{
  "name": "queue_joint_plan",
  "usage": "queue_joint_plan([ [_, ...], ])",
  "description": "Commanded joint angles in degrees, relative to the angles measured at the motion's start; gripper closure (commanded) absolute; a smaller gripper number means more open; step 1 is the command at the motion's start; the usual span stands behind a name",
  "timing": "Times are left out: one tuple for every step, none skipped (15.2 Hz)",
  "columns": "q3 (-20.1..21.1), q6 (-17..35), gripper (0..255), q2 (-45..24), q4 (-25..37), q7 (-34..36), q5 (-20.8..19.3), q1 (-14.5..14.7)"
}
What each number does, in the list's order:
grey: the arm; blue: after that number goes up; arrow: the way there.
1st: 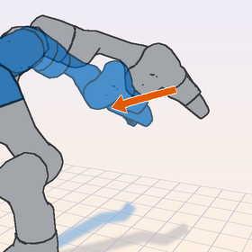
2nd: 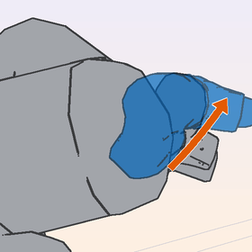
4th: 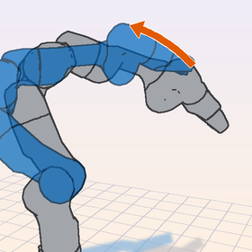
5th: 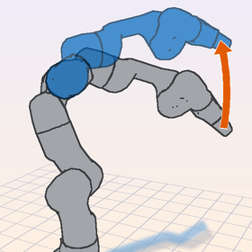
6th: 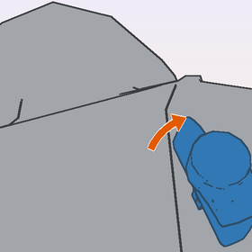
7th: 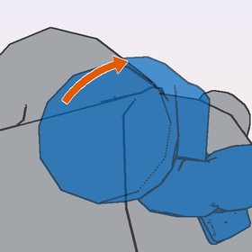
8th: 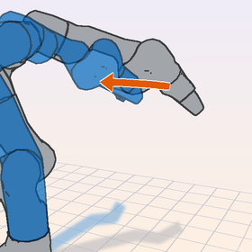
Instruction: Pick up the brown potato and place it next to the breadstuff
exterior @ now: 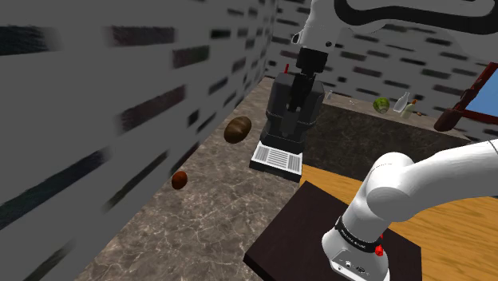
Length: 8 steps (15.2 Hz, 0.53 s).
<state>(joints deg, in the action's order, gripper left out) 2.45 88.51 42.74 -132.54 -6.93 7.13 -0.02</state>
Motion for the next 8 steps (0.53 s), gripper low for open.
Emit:
queue_joint_plan([
  [0.0, 0.0, 0, 0.0, 0.0, 0.0, 0.0, 0.0],
  [0.6, 1.7, 0, -1.2, -0.6, 1.2, 0.7, -0.1],
  [1.3, 3.4, 0, -2.5, -1.1, 2.4, 1.3, -0.2],
  [1.9, 5.1, 0, -3.9, -1.5, 3.6, 1.9, -0.3],
  [2.5, 6.8, 0, -5.4, -1.8, 4.8, 2.5, -0.4],
  [3.1, 8.4, 0, -6.9, -2.1, 5.9, 3.1, -0.5],
  [3.6, 10.1, 0, -8.5, -2.3, 7.0, 3.6, -0.6],
  [4.2, 11.8, 0, -10.1, -2.4, 8.2, 4.2, -0.7],
])
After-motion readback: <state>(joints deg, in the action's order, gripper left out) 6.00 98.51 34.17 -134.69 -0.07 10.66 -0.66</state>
